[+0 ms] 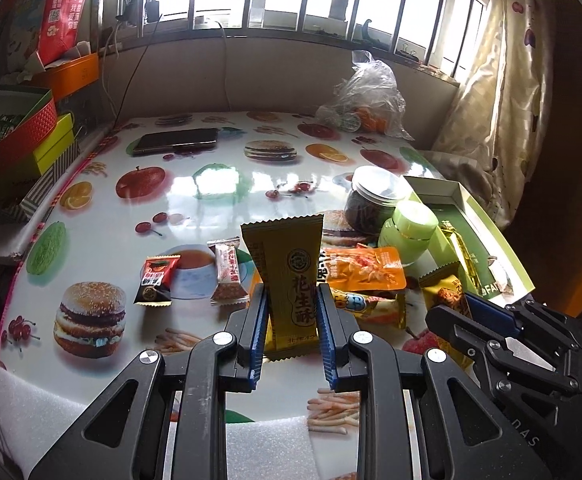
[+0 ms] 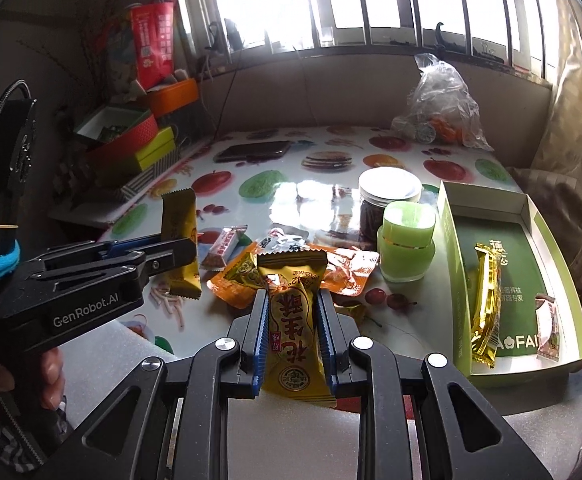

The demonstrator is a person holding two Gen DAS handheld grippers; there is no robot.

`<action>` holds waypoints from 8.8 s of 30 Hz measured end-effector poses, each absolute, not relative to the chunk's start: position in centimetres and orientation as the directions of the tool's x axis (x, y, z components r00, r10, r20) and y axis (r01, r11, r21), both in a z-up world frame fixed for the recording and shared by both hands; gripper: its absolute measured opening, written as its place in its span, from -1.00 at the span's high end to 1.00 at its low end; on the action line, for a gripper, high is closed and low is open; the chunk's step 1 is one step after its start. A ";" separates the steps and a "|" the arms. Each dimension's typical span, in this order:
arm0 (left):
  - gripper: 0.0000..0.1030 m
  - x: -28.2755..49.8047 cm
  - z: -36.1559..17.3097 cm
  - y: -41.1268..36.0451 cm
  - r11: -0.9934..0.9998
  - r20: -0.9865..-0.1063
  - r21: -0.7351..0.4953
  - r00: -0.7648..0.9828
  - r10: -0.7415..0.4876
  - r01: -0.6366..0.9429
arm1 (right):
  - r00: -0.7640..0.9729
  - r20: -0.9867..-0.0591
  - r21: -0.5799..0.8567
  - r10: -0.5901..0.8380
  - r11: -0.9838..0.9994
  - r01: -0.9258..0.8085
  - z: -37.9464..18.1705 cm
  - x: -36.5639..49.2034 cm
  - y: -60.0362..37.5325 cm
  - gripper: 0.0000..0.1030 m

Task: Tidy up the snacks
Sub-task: 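Carry both yellow peanut-candy packets into the green box, then open both grippers to drop the yellow packets in the box, then move both tools back over the snack pile, then grasp the red-black candy packet with the left gripper while the right grasps the yellow-blue stick snack, then lift and carry the red packet and yellow stick snack over the green box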

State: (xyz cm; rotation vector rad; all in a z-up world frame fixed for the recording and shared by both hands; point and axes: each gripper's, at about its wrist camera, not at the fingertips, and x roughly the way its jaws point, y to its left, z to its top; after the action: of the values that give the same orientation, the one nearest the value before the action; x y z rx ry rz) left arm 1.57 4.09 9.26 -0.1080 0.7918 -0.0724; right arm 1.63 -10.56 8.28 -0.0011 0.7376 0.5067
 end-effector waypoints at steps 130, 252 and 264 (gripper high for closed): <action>0.18 3.6 9.0 -4.4 0.963 -0.713 -0.176 0.648 -0.267 0.203 | 0.694 -0.675 0.157 0.249 0.968 -0.195 7.3 3.9 -20.6 0.07; 0.41 6.8 3.4 13.5 0.996 -0.786 -0.024 0.617 0.035 -0.087 | 0.458 -0.778 0.161 0.431 0.840 -0.517 2.0 6.3 -6.9 0.58; 0.41 4.8 5.1 11.6 0.998 -0.761 -0.036 0.649 0.006 -0.052 | 0.494 -0.748 0.160 0.443 0.843 -0.513 3.1 5.3 -7.1 0.58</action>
State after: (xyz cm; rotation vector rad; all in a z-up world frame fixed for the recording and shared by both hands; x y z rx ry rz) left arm 4.80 11.62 5.15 -0.0568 0.8639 0.0333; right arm 5.35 -7.11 3.10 -0.0881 0.8807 0.5807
